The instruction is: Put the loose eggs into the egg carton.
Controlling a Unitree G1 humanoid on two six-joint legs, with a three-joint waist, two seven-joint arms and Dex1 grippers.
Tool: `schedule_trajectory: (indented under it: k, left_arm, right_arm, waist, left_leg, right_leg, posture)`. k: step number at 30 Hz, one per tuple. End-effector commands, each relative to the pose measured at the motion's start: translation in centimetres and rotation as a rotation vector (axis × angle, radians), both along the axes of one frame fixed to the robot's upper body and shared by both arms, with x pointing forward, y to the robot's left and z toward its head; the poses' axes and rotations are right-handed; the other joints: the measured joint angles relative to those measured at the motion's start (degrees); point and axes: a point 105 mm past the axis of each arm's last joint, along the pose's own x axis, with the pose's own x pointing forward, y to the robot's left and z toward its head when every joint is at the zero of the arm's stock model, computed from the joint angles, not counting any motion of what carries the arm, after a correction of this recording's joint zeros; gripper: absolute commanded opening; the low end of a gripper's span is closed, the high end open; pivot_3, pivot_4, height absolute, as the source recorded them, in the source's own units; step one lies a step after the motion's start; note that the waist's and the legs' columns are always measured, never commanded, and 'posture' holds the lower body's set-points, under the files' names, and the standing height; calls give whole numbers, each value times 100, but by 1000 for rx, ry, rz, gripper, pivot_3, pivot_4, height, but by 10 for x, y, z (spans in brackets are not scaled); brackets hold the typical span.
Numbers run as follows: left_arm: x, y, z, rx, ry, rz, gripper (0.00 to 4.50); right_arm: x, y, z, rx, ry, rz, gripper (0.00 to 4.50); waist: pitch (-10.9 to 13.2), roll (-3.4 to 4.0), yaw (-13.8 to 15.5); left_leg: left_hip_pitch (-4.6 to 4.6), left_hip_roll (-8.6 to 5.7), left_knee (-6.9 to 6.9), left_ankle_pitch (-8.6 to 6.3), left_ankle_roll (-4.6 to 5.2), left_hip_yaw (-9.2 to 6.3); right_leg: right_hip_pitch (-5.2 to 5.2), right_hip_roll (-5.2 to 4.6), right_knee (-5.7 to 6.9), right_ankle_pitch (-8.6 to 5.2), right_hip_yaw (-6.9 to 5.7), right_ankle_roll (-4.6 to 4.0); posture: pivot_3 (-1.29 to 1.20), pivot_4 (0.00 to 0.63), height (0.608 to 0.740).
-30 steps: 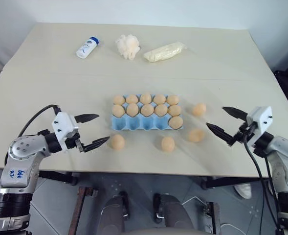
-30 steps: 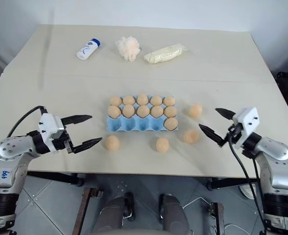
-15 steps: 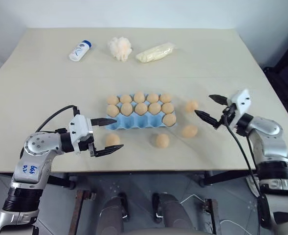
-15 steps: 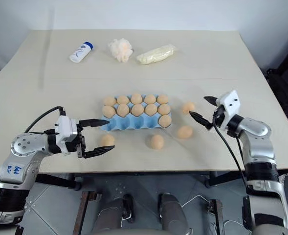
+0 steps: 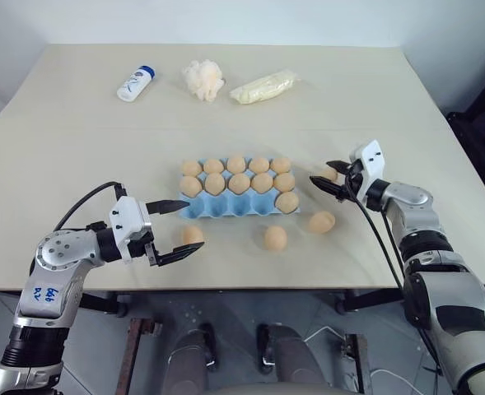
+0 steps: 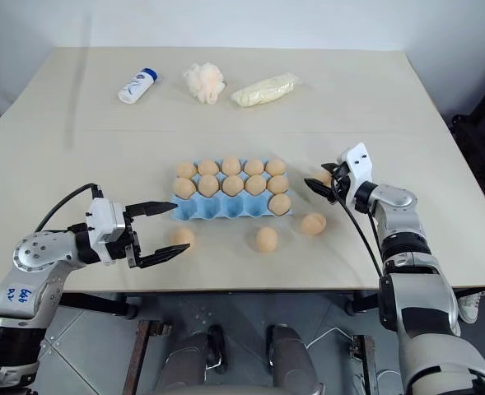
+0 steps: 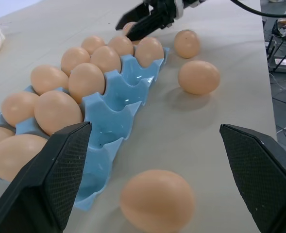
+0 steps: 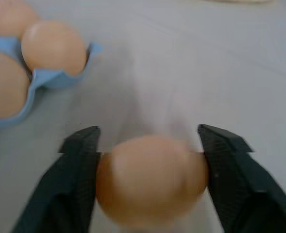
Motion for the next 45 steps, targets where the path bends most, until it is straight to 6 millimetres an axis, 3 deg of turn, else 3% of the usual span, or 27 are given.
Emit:
schedule_trajectory:
  k: [1, 5, 7, 10, 18, 22, 25, 28, 29, 34, 38, 42, 45]
  left_arm:
    - [-1, 3, 9, -5, -46, 7, 4500]
    - [0, 5, 8, -5, -47, 16, 4500]
    - [1, 9, 8, -4, -47, 31, 4500]
    - [4, 16, 7, -4, -43, 49, 4500]
    - [10, 27, 0, -15, -25, 88, 4500]
    - [10, 27, 0, -15, -28, 87, 4500]
    - [10, 27, 1, -15, -32, 90, 4500]
    - [10, 27, 3, -15, -38, 91, 4500]
    - [10, 27, 3, -15, -39, 91, 4500]
    - [11, 27, 4, -13, -41, 84, 4500]
    - [14, 16, 5, -22, -42, 49, 4500]
    - [16, 9, 2, -27, -13, 37, 4500]
    - [20, -2, -4, -21, 5, -1, 4500]
  right_arm:
    - [-3, -3, 10, -12, -30, 43, 2276]
    - [-2, -3, 28, -2, -89, 61, 2276]
    - [-5, 11, 55, 13, -170, 149, 2276]
    - [-16, 41, 71, 28, -197, 294, 2276]
    - [-47, 113, 66, 58, -185, 470, 2276]
    - [-51, 126, 55, 68, -166, 469, 2276]
    - [-53, 130, 49, 91, -155, 468, 3053]
    - [-64, 132, 54, 122, -158, 522, 4143]
    - [-67, 131, 58, 132, -164, 535, 4436]
    - [-74, 104, 68, 106, -188, 503, 4478]
    - [-83, 55, 77, 91, -232, 381, 4478]
    - [-100, 22, 64, 57, -173, 329, 4478]
    - [-116, -26, 38, 14, -120, 157, 4478]
  waist:
    - [0, 0, 0]
    - [0, 0, -10]
    - [3, 6, -13]
    - [6, 11, -21]
    - [3, 14, 3]
    - [3, 14, 14]
    - [2, 14, 9]
    - [3, 14, 10]
    - [3, 14, 11]
    - [3, 13, 14]
    - [3, 13, 89]
    - [2, 13, 155]
    - [1, 14, 216]
  left_leg:
    - [0, 0, 0, 0, 0, 0]
    - [2, 1, 0, 1, -1, 0]
    - [2, 1, 0, 1, -1, 0]
    - [2, 2, 0, 1, -1, 5]
    - [-1, 8, -6, 0, -4, -2]
    - [-7, 4, -9, -1, -4, 0]
    - [-5, 4, -14, -2, -5, 0]
    - [-5, 4, -25, -2, -5, 3]
    - [-5, 4, -28, -1, -5, 4]
    - [-4, 4, -32, -2, -5, 9]
    - [-4, 2, -31, -2, -4, 7]
    - [-4, -1, -30, -4, -1, 8]
    - [-2, 2, -35, -4, 0, 6]
  right_leg:
    - [0, 0, 0, 0, 0, 0]
    - [-2, 1, 6, 0, 0, 0]
    - [-2, 1, 6, 0, 0, 0]
    - [-9, 1, 11, 0, 6, 0]
    - [-12, 0, 15, -5, -1, -10]
    - [-17, -5, 12, -4, 0, -8]
    - [-16, -5, 7, -4, 0, -8]
    - [-19, -4, 2, -5, 0, -8]
    - [-20, -4, 1, -5, 0, -9]
    - [-21, -4, -4, -5, -2, -9]
    - [-19, -5, -11, -5, -4, -10]
    - [-17, -7, -18, -5, -2, -9]
    - [-12, -4, -25, -6, -4, -11]
  posture:
    - [0, 150, 740]
    - [0, 150, 740]
    - [0, 150, 740]
    - [0, 150, 740]
    - [0, 150, 740]
    - [0, 150, 740]
    - [0, 150, 740]
    - [0, 150, 740]
    - [0, 150, 740]
    - [0, 150, 740]
    - [0, 150, 740]
    - [0, 150, 740]
    - [0, 150, 740]
